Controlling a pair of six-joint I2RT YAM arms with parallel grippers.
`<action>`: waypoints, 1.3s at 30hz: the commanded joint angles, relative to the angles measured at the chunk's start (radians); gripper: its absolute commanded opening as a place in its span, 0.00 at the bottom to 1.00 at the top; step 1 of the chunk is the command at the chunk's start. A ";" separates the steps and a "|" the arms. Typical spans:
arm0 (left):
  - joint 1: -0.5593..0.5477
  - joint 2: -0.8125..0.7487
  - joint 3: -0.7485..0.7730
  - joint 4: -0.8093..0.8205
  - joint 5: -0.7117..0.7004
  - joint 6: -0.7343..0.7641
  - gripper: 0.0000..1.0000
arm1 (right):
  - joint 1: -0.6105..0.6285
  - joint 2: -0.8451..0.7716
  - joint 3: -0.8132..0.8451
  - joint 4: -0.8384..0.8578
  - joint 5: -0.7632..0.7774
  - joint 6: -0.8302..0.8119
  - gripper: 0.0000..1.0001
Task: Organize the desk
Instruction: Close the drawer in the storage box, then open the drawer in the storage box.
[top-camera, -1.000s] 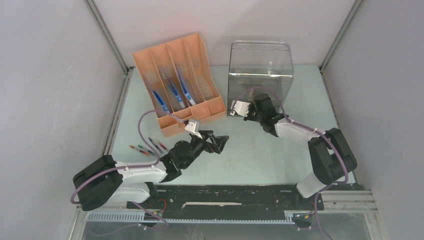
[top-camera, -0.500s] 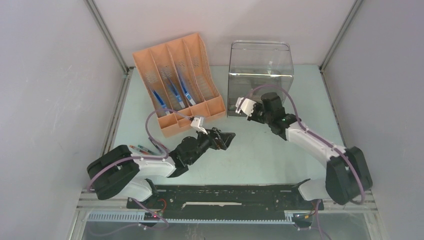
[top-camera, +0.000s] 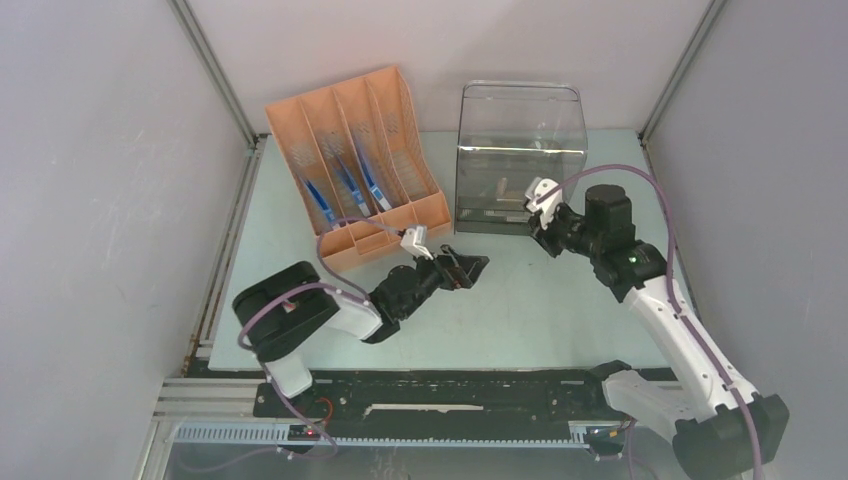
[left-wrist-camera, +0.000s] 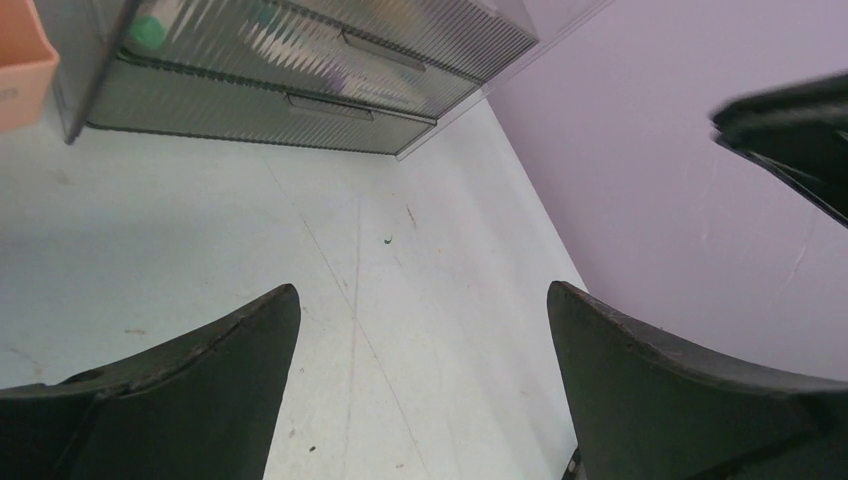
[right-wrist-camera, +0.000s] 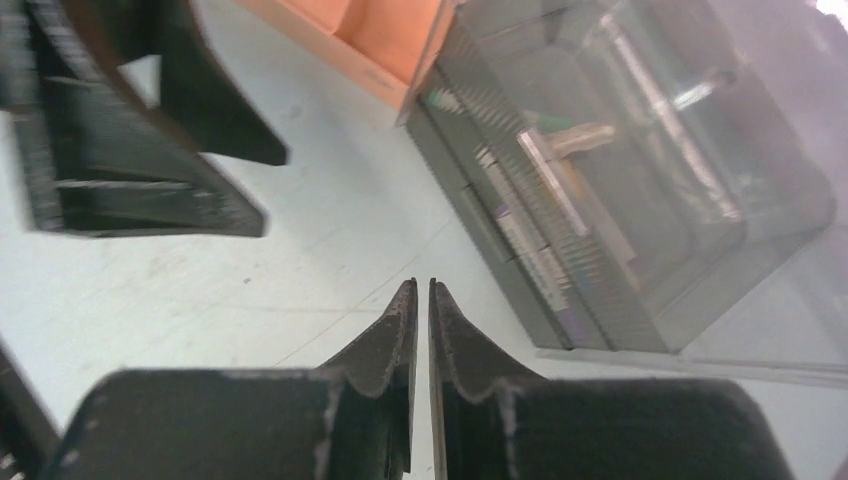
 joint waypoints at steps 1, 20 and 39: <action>0.006 0.122 0.074 0.146 -0.023 -0.075 0.99 | -0.028 -0.042 0.030 -0.140 -0.179 0.008 0.16; 0.012 0.450 0.403 0.027 -0.255 -0.305 0.92 | -0.068 -0.006 0.028 -0.141 -0.032 -0.004 0.18; 0.102 0.616 0.587 -0.067 -0.143 -0.526 0.51 | -0.068 -0.001 0.028 -0.144 -0.025 -0.010 0.17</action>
